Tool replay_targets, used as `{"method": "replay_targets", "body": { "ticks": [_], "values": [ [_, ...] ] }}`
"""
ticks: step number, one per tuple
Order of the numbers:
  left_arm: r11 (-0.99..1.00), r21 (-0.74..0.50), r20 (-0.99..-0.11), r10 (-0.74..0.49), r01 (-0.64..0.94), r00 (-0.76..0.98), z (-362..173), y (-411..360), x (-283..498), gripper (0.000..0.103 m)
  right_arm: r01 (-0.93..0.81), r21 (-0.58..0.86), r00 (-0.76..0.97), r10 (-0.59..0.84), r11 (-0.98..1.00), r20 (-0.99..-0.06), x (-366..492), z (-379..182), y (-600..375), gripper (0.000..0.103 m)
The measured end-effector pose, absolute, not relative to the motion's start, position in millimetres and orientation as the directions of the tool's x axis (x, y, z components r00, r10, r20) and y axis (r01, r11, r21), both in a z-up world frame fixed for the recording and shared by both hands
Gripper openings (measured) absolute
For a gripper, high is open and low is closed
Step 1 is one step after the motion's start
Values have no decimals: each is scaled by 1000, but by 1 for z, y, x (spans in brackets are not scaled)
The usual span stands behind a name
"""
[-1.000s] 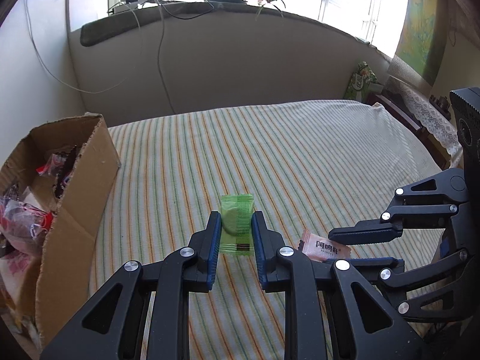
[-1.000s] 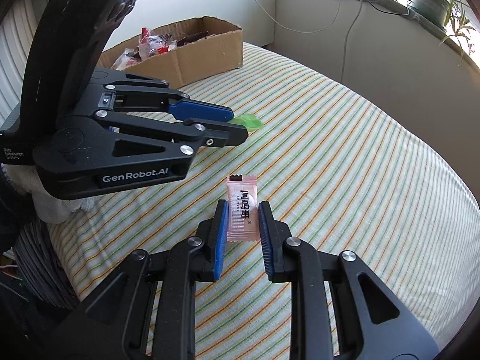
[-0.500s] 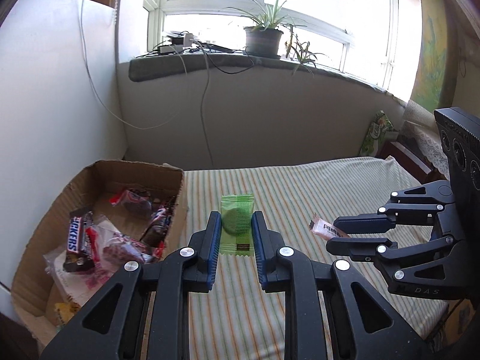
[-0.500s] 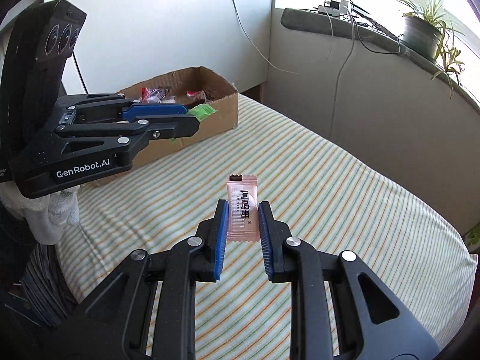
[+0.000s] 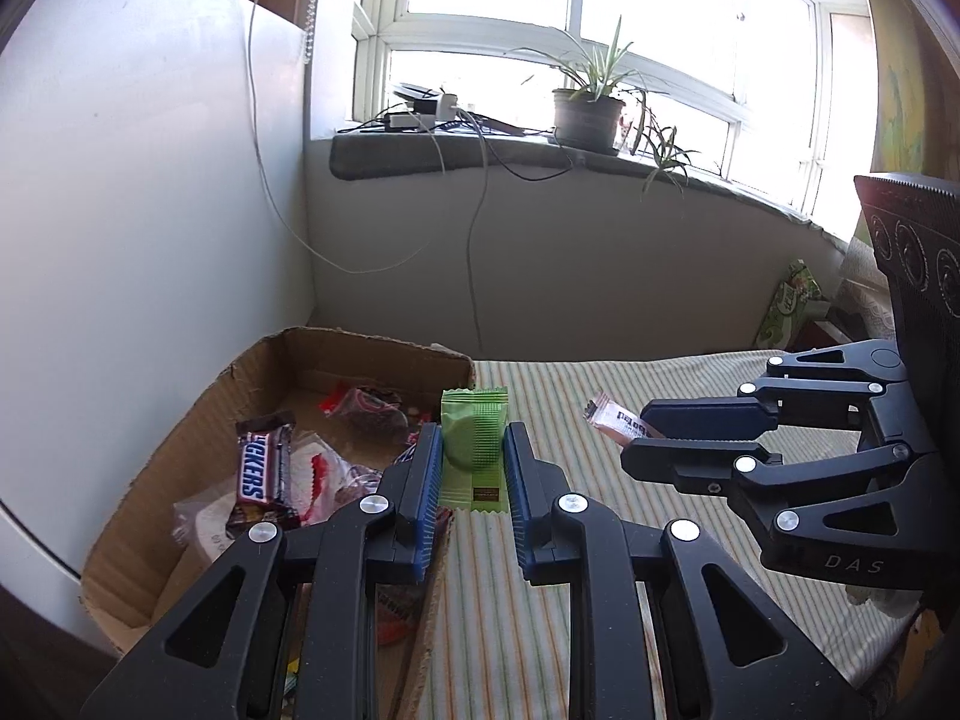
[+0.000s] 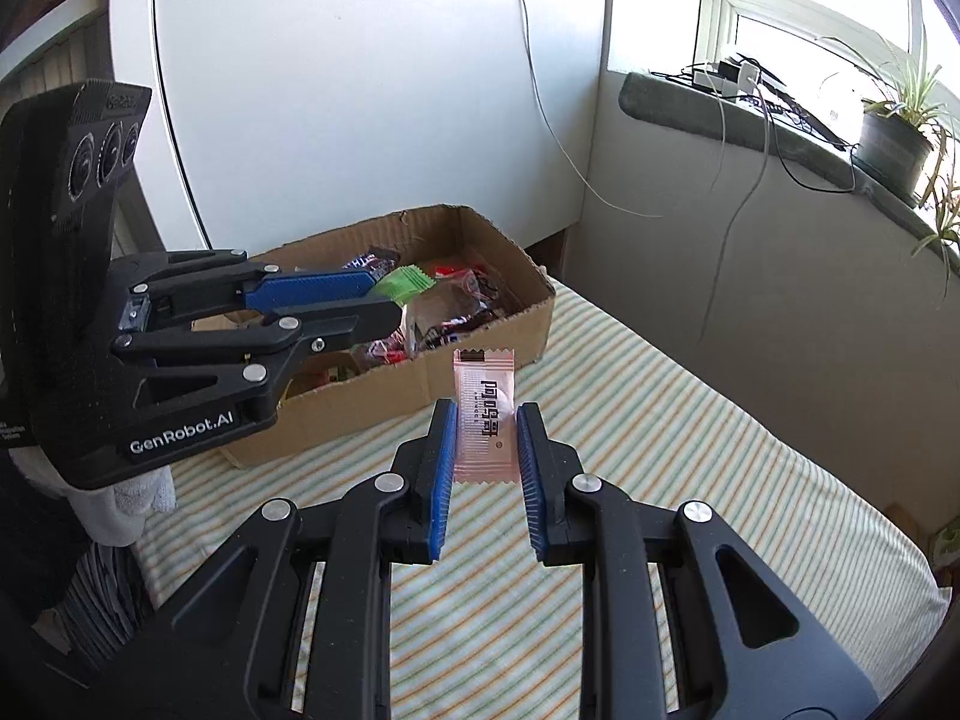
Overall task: Organize snacks
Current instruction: 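Carry both snacks into the box and open both grippers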
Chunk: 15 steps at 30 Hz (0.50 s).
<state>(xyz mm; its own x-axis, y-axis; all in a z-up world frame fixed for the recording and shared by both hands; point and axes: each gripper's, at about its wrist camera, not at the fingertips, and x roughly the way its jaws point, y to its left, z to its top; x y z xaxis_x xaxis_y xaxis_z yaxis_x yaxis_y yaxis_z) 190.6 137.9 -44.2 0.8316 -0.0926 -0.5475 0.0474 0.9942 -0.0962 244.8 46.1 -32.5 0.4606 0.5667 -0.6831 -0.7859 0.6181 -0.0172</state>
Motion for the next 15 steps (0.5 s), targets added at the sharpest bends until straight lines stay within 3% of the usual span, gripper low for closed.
{"method": "replay_targets", "body": {
  "ticks": [15],
  "values": [
    [991,-120,-535,-16,-58,845,-47,190,177,19,-826,-46,441,594,561,-673,250,-29,115,21]
  ]
}}
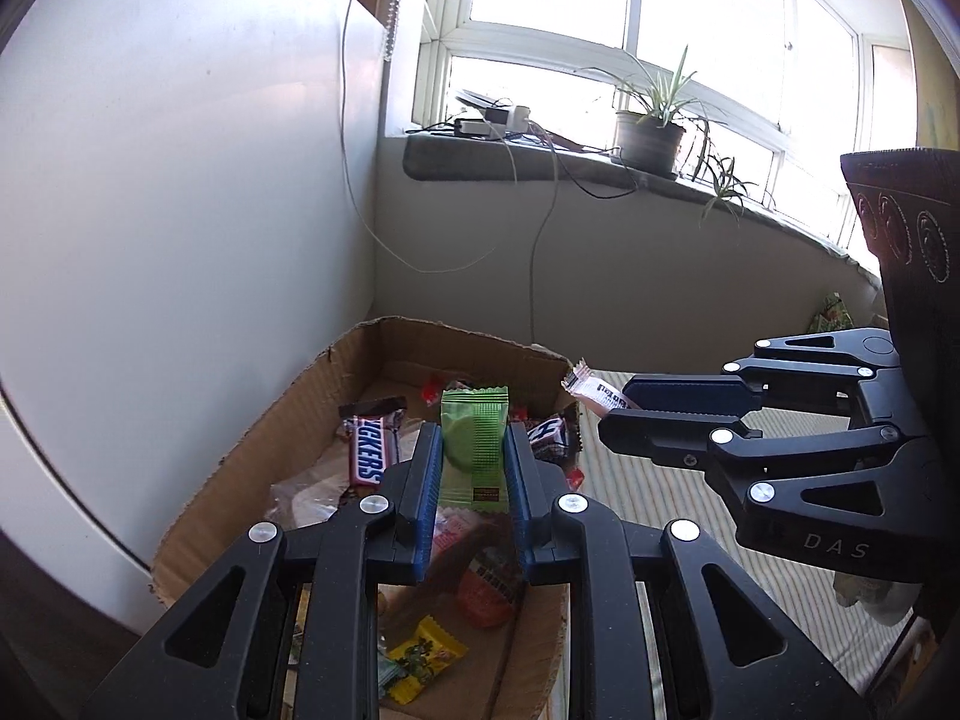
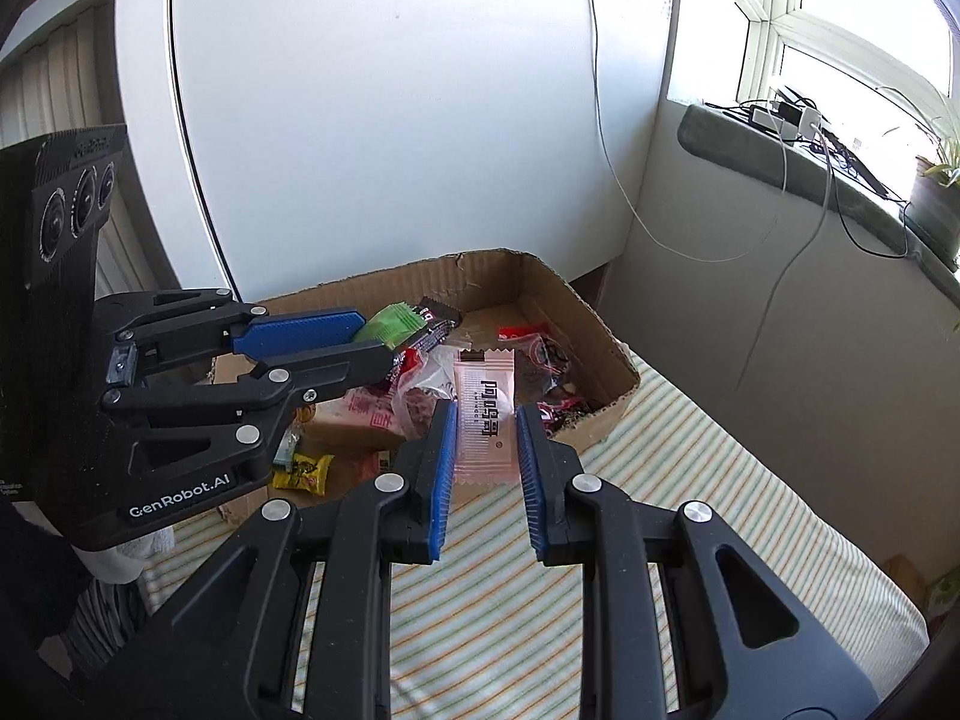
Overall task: Organize snacks
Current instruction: 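Carry both snacks into the box and open both grippers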
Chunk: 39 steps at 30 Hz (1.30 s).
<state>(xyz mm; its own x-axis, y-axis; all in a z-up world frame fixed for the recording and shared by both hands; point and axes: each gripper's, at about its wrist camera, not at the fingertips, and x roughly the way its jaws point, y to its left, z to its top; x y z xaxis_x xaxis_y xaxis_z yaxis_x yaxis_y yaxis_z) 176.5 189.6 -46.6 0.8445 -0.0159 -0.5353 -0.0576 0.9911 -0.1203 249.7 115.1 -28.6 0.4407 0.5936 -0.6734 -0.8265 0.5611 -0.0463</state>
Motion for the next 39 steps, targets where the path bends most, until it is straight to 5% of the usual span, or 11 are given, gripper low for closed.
{"method": "replay_targets", "body": {
  "ticks": [37,39],
  "values": [
    [981,-125,-548,59,-151,834,-52,212,172,21,-827,-53,429,569,559,-702,272,-42,154,22],
    [980,-126,-549,59,-153,834,-52,213,172,22,-826,-50,428,568,561,-703,273,-42,154,32]
  ]
}}
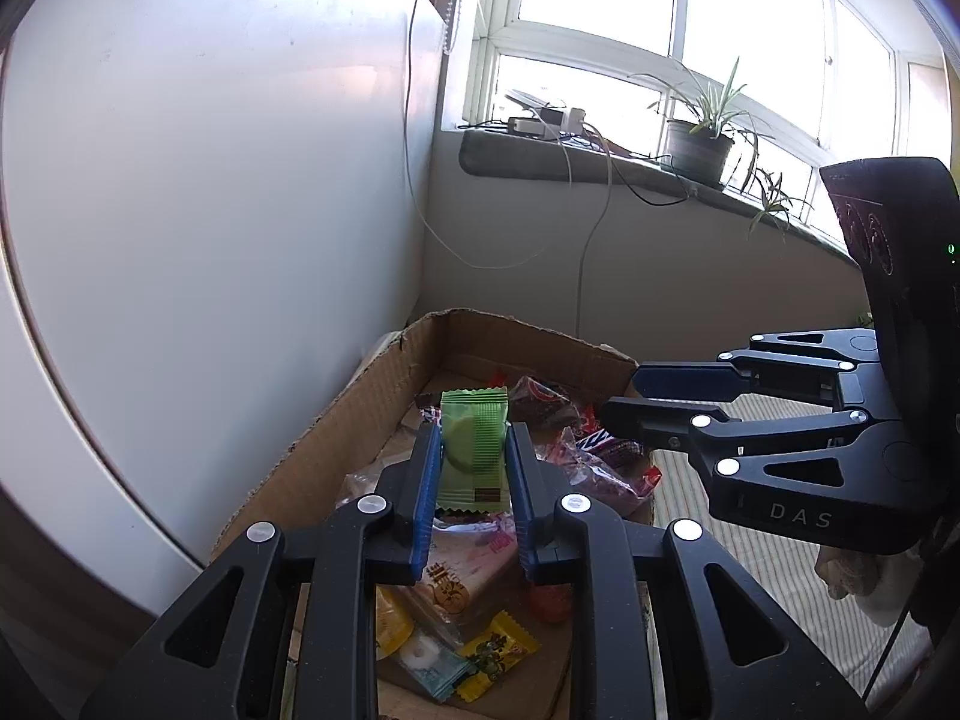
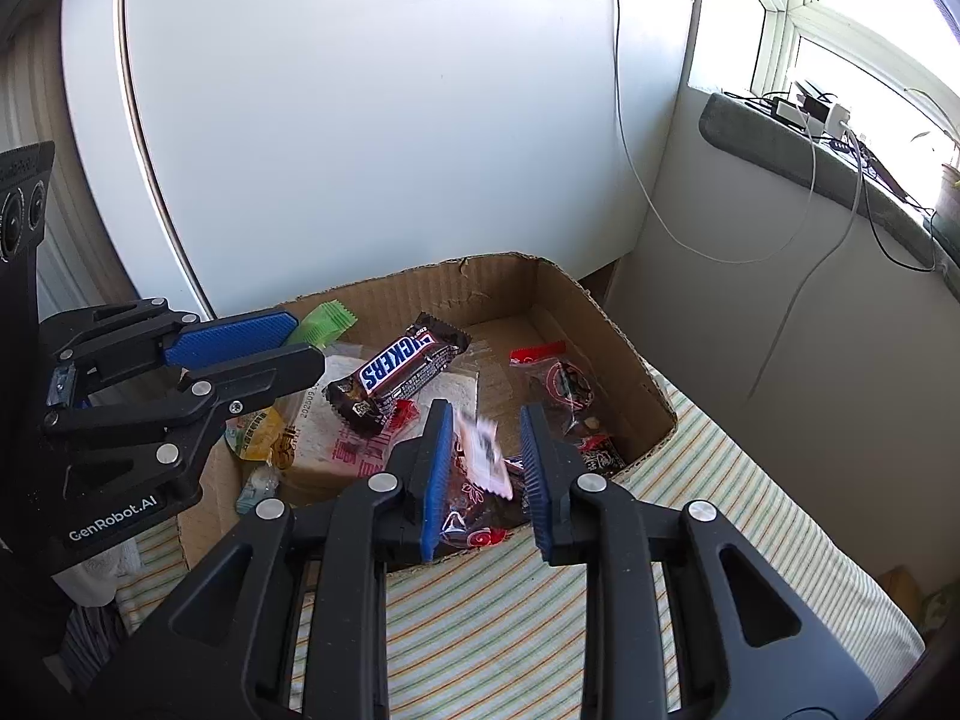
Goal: Organize snacks
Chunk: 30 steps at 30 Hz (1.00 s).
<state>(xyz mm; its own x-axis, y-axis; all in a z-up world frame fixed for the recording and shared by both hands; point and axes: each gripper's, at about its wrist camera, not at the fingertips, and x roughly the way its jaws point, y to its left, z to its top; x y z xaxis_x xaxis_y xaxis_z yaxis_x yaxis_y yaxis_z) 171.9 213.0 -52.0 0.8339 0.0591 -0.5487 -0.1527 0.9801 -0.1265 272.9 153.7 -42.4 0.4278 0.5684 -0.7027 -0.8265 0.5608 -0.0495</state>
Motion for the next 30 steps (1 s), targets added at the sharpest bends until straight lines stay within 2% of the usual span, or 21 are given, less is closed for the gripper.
{"method": "replay_targets", "body": {
  "ticks": [2,5,8,10,15,20,30],
  "values": [
    [980,-123,-549,63,-155,833,-52,213,171,27,-825,-49,430,569,563,-701,273,-43,153,42],
    [980,-120,-547,69,-159,834,-52,212,170,35,-821,-52,437,567,569,-698,273,-43,152,46],
    [978,-124,-543,73,-165,837,-50,213,168,40,-817,-58,444,562,574,-698,273,-43,150,58],
    [978,-124,-540,78,-171,838,-50,214,167,46,-812,-62,453,560,580,-694,273,-43,148,62],
    [974,-109,-535,109,-197,838,-47,212,164,64,-796,-73,483,558,601,-675,271,-40,138,82],
    [970,-88,-513,149,-224,845,-41,208,155,76,-773,-58,505,558,631,-659,268,-38,123,87],
    [975,-52,-494,165,-218,854,-35,190,148,79,-722,-45,567,553,691,-610,250,-27,91,99]
  ]
}}
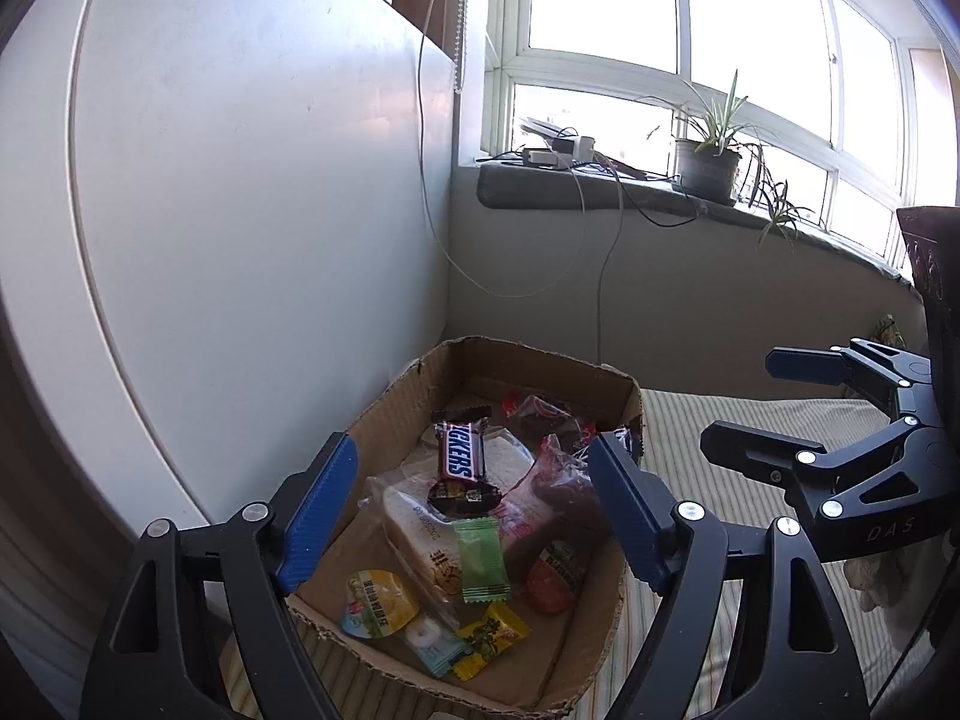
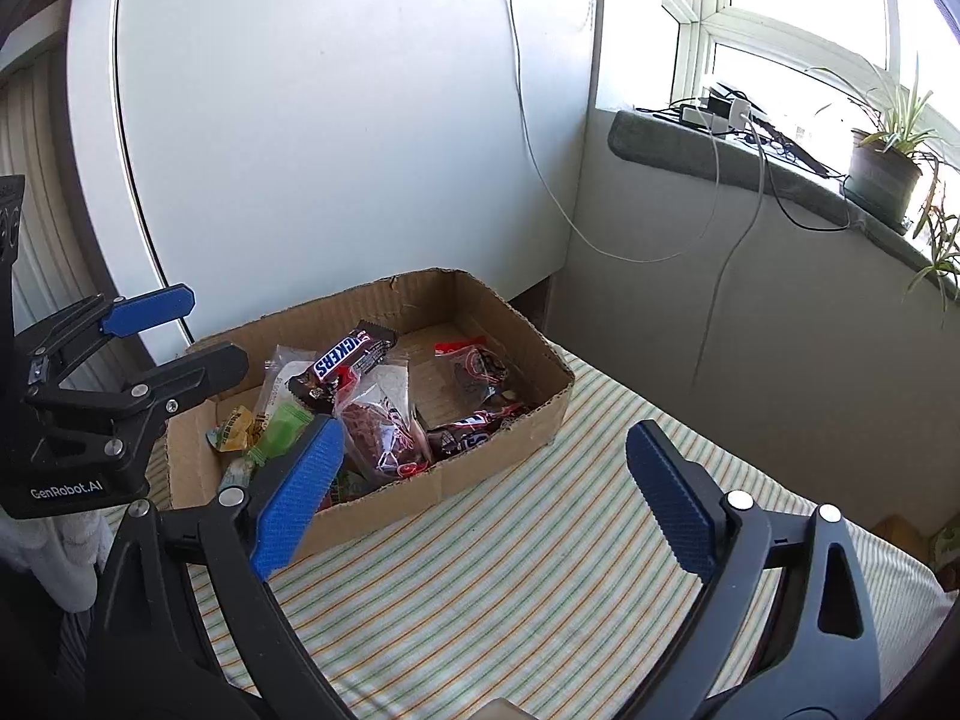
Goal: Organize snacks
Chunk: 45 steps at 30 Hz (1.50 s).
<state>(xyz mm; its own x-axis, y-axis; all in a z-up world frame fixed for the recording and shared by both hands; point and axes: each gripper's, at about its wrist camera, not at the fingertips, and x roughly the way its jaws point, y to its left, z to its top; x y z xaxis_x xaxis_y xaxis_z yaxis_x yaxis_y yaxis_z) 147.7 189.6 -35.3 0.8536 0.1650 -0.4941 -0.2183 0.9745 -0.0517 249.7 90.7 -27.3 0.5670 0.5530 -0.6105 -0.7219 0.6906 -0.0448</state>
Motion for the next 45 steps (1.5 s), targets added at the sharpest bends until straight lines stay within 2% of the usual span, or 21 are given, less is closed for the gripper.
{"method": "replay_targets", "body": {
  "ticks": [11,24,45],
  "values": [
    [973,-46,-480,179,-228,859,-36,174,131,83,-667,-41,617,522,744,-589,229,-23,64,101],
    [973,-37,-480,182,-227,858,-44,154,112,83,-620,-108,684,467,778,-561,196,-22,38,103],
    [969,-46,-483,190,-242,855,-48,154,108,83,-610,-121,694,454,783,-558,184,-24,26,103]
  ]
}}
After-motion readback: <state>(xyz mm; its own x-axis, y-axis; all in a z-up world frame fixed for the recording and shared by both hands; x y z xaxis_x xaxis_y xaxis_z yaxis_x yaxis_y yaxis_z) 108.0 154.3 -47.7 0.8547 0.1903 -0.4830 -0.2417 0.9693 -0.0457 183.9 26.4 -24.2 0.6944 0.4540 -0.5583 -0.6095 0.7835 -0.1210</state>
